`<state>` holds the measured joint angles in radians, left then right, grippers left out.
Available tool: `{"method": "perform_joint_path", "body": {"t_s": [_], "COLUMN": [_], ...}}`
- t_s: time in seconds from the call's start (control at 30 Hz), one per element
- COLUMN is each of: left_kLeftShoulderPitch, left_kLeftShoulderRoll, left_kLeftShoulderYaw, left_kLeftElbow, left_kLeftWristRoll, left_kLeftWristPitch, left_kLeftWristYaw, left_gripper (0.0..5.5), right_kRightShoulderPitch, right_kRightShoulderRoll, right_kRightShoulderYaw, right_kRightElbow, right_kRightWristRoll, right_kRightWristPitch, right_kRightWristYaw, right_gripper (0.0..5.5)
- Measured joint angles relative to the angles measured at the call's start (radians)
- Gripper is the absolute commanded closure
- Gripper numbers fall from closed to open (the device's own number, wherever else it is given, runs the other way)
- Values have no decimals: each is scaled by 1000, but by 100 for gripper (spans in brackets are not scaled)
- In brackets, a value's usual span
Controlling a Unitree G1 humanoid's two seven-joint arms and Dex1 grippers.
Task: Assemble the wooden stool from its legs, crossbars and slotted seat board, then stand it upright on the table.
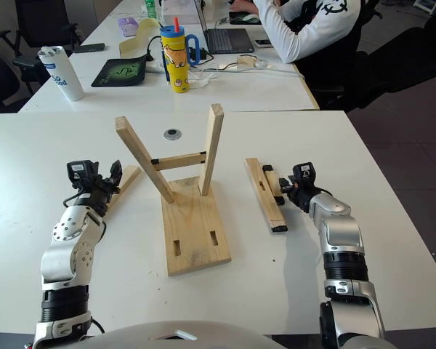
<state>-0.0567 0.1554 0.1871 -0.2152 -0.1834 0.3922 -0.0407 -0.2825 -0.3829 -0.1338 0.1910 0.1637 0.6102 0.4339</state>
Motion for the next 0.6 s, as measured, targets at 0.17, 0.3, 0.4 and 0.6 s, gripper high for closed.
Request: {"method": "perform_joint_path", "body": {"t_s": [0.17, 0.3, 0.4, 0.6], "left_kLeftShoulderPitch": [9, 9, 10, 13], "left_kLeftShoulderRoll": [-32, -53, -73, -122], "left_kLeftShoulderYaw": [-20, -27, -32, -35], "left_kLeftElbow": [2, 19, 36, 51], "left_kLeftWristRoll": [14, 31, 39, 46], "left_kLeftWristPitch": [-36, -67, -90, -134], "left_kLeftWristYaw": [16, 38, 49, 90], "left_gripper": [352, 405, 458, 503], "right_kRightShoulderPitch": [-7, -33, -62, -143], "right_kRightShoulderRoll": [-3, -10, -26, -61], "right_kRightShoulderYaw": [41, 75, 90, 120], "right_kRightElbow": [-17, 2, 31, 126], "right_kRightWristRoll": [15, 12, 3, -30], "right_kRightWristPitch": [52, 76, 84, 107], "right_kRightWristYaw": [45, 73, 83, 84], "right_gripper": [264, 264, 264, 309]}}
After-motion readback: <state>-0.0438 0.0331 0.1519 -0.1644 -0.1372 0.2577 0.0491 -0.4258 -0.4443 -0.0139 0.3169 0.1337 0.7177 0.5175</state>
